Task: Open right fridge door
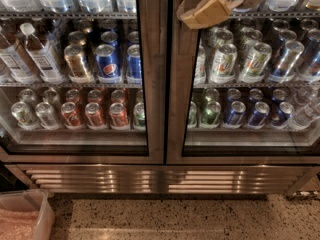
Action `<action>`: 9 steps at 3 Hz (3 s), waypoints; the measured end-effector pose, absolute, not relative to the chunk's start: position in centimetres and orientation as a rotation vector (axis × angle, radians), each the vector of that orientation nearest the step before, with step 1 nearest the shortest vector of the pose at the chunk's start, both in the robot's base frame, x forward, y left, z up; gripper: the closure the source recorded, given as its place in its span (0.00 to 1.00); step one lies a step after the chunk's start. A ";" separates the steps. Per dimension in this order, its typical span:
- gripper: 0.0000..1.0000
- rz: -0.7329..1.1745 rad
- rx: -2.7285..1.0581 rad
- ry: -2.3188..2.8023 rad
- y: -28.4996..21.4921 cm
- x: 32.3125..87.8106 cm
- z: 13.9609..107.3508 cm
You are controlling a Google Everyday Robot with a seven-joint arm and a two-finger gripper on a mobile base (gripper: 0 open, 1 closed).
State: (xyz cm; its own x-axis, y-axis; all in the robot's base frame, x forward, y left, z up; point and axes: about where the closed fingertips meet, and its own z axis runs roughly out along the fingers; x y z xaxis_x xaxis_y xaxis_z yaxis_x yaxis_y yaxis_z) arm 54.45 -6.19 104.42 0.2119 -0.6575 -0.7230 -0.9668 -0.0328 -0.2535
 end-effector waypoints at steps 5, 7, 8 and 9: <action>1.00 0.448 -1.732 1.506 -6.5 54.6 104.8; 1.00 0.427 -1.698 1.524 -6.3 54.5 104.5; 1.00 0.427 -1.699 1.524 -6.3 54.5 104.5; 1.00 0.426 -1.701 1.524 -6.3 54.5 104.5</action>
Offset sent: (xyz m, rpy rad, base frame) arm -0.1585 -0.0110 0.0125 -0.0178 -0.2380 -0.1119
